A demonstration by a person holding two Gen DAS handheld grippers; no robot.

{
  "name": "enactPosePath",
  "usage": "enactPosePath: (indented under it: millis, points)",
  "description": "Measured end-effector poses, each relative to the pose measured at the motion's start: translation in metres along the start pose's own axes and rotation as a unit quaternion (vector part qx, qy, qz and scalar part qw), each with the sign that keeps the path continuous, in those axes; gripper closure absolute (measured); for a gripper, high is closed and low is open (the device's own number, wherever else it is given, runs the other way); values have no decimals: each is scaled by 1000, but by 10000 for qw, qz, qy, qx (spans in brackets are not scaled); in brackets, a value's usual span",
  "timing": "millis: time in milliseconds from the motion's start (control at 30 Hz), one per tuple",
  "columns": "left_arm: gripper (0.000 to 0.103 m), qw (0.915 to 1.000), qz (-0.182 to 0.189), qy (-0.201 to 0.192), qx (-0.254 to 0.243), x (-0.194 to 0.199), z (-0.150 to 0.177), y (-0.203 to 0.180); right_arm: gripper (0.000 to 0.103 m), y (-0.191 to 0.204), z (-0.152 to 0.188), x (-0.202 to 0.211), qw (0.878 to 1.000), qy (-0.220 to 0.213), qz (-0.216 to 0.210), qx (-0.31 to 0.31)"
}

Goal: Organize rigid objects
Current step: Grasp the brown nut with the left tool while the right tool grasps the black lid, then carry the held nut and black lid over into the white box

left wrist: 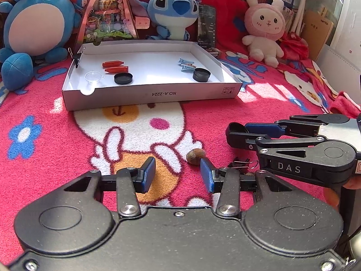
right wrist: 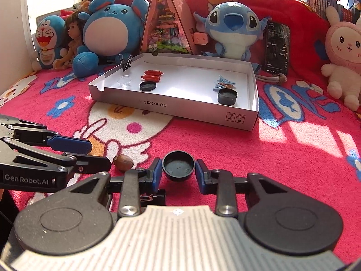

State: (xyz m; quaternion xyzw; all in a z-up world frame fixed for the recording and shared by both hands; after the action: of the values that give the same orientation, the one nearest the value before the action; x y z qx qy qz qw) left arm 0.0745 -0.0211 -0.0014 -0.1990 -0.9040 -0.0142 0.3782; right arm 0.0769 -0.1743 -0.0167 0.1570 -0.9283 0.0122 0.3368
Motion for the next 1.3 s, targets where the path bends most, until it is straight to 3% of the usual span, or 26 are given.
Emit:
enactPosePath:
  millis: [233, 300, 600, 1300]
  points:
    - [62, 9999, -7, -92, -79, -12, -3, -17, 65, -11, -1, 4, 9997, -80, 143, -162]
    - [83, 10000, -47, -31, 4, -19, -3, -18, 65, -13, -1, 4, 9996, -95, 167, -219]
    - [83, 9997, -102, -63, 214, -20, -15, -10, 65, -21, -6, 6, 9988, -200, 243, -367]
    - [83, 9948, -678, -453, 618, -17, -81, 61, 65, -53, -58, -10, 9940, -290, 387, -980]
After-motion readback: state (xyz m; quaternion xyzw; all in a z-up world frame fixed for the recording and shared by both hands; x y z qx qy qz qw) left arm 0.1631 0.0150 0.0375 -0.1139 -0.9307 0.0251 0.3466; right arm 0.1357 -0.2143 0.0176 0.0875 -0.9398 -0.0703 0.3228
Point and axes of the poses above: each gripper's, at about its wrist camera, not at the fingertips, and x roughly against the way its jaws point, y to its left, z to its underside, the point moved 3 cm from there along -x, roughly the way its jaws point, and after that the axes turned 3 degrees about -x, right-handed, at the moved point
